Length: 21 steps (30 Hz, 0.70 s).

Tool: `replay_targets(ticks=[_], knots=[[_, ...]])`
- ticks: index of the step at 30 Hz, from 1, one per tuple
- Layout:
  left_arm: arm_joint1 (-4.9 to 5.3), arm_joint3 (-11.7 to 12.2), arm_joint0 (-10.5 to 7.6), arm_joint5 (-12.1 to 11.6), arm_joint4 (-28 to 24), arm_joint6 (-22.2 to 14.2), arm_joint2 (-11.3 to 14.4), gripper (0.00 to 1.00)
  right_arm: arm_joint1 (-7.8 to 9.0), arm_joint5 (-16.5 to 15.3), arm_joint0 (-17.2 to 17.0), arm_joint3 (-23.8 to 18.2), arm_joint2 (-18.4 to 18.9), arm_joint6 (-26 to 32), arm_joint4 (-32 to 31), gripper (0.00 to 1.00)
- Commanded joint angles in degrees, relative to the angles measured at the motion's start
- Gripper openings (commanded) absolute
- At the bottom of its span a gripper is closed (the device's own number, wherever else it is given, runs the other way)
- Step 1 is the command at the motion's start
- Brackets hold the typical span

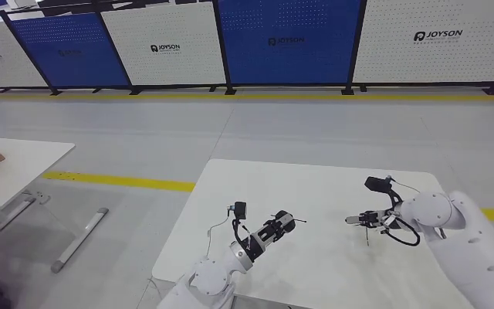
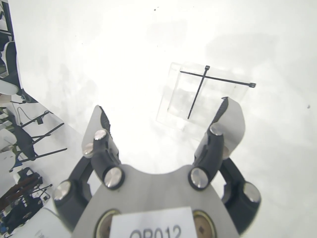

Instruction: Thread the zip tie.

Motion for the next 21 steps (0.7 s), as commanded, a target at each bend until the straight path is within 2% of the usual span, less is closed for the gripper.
replay_targets(ticks=[1, 2, 9, 10, 15, 18, 21], knots=[[0.00, 0.00, 0.00, 0.00, 0.00, 0.00, 0.00, 0.00, 0.05, 0.68, -0.03, -0.11, -0.17, 0.66, -0.64, 0.57], [0.00, 0.00, 0.00, 0.00, 0.00, 0.00, 0.00, 0.00, 0.05, 0.94, -0.02, -0.08, -0.34, 1.16, -0.86, 0.49], [0.00, 0.00, 0.00, 0.00, 0.00, 0.00, 0.00, 0.00, -0.18, 3.19, 1.05, 1.64, -0.88, 2.23, -1.33, 0.48], [0.00, 0.00, 0.00, 0.00, 0.00, 0.00, 0.00, 0.00, -0.21, 3.37, 1.22, 1.83, -1.06, 2.67, -1.52, 0.43], [0.00, 0.00, 0.00, 0.00, 0.00, 0.00, 0.00, 0.00, -0.71, 5.09, 2.51, 3.29, -2.63, 3.93, -2.60, 0.46], [0.00, 0.00, 0.00, 0.00, 0.00, 0.00, 0.00, 0.00, -1.19, 5.11, 3.28, 4.80, -3.71, 4.10, -2.38, 0.40], [0.00, 0.00, 0.00, 0.00, 0.00, 0.00, 0.00, 0.00, -1.69, 4.85, 3.88, 6.63, -4.76, 3.99, -2.03, 0.40]])
